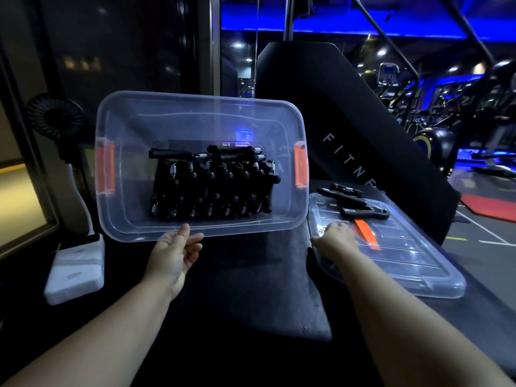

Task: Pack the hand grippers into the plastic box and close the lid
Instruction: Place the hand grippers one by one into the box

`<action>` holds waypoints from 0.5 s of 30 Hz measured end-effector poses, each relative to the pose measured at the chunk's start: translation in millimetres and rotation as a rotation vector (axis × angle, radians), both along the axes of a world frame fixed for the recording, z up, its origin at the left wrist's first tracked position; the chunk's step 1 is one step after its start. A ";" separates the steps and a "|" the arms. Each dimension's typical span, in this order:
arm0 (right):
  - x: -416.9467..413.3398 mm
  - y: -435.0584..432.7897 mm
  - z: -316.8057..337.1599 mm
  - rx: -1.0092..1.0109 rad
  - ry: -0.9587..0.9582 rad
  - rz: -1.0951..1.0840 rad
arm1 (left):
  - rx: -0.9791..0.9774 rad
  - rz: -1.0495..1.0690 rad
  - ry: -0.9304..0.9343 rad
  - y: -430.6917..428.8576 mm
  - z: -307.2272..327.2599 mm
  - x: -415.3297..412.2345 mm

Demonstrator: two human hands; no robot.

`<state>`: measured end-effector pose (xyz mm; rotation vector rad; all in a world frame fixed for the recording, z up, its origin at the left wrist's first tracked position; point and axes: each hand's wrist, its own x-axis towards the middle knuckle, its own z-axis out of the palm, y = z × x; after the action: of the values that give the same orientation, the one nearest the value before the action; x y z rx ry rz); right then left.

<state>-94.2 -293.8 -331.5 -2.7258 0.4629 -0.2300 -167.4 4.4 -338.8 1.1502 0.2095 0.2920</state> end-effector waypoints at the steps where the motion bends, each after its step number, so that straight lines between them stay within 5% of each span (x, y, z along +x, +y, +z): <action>1: -1.5 0.7 0.0 0.005 0.004 -0.004 | -0.001 0.000 -0.001 -0.1 0.2 -0.1; 15: -43.1 14.6 -10.8 0.004 0.003 0.034 | 0.007 -0.017 -0.010 1.0 1.1 -4.9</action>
<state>-137.3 -279.2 -342.3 -2.7283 0.4170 -0.2165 -172.3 5.5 -337.7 1.1565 0.1899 0.2843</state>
